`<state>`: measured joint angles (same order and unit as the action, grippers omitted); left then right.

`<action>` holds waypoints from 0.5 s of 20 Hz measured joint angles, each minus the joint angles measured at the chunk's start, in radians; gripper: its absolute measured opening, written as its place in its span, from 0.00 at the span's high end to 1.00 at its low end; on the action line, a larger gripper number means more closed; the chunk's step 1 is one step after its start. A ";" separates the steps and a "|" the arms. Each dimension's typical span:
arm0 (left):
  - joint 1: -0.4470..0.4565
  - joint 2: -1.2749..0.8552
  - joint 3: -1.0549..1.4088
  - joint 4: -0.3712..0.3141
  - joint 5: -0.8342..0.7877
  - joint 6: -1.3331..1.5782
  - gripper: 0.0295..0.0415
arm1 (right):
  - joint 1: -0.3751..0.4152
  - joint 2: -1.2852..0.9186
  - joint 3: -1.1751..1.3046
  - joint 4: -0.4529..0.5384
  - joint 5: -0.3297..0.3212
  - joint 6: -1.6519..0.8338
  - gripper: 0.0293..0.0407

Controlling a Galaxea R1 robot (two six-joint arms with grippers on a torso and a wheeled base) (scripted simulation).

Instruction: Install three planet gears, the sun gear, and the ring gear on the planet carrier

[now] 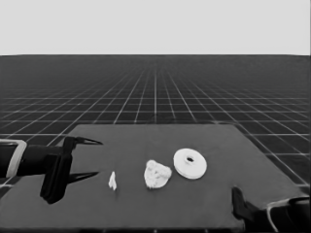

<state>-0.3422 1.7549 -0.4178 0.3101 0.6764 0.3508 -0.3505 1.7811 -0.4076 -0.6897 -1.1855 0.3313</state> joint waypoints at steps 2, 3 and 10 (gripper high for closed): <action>0.000 0.000 0.000 0.000 0.000 0.000 0.25 | -0.003 -0.015 0.014 -0.005 0.003 -0.010 0.19; 0.000 0.000 0.000 0.000 0.000 0.000 0.25 | 0.326 0.278 -0.235 0.389 -0.275 0.451 0.07; 0.000 0.000 0.000 0.000 0.000 0.000 0.25 | 0.434 0.872 -1.294 0.597 -0.322 0.606 0.19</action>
<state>-0.3422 1.7549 -0.4178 0.3101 0.6764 0.3508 0.0832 2.6533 -1.7019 -0.0924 -1.5076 0.9375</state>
